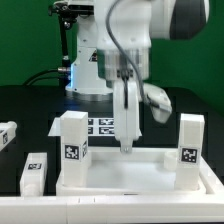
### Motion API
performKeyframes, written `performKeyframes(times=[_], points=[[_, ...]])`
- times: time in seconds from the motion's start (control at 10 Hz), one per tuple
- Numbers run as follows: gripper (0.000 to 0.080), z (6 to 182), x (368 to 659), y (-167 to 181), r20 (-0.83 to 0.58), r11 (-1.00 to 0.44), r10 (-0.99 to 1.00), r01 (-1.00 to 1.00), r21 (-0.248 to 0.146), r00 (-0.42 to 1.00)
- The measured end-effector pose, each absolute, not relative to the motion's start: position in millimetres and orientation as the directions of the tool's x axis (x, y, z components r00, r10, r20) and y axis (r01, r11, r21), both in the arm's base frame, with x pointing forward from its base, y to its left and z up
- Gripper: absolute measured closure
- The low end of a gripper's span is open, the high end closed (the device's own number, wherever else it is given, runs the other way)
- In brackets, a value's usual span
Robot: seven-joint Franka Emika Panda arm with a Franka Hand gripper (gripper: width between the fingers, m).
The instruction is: Assemble desk
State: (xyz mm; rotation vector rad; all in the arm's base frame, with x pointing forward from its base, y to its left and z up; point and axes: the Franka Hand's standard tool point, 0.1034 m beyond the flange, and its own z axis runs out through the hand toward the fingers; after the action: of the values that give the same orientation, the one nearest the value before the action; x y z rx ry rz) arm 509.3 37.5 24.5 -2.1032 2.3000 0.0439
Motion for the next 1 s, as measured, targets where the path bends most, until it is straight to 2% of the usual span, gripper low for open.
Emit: performKeyframes(times=[0.2, 0.4, 0.5, 0.6, 0.8, 0.9, 1.0], points=[[0.0151, 7.3, 502.3, 40.9, -0.012, 0.073, -0.997, -0.997, 0.020, -0.073], [0.0151, 6.2, 501.9, 43.9, -0.009, 0.062, -0.998, -0.998, 0.021, -0.063], [0.0283, 5.8, 501.5, 44.0, -0.009, 0.062, -0.998, -0.998, 0.021, -0.062], [0.0283, 5.8, 501.5, 44.2, -0.009, 0.062, -0.998, -0.998, 0.022, -0.062], [0.0557, 5.7, 501.4, 44.2, -0.009, 0.062, -0.998, -0.998, 0.022, -0.062], [0.0727, 5.7, 501.4, 44.2, -0.009, 0.061, -0.998, -0.998, 0.022, -0.062], [0.0727, 6.4, 502.3, 44.3, -0.009, 0.059, -0.998, -0.998, 0.019, -0.059]])
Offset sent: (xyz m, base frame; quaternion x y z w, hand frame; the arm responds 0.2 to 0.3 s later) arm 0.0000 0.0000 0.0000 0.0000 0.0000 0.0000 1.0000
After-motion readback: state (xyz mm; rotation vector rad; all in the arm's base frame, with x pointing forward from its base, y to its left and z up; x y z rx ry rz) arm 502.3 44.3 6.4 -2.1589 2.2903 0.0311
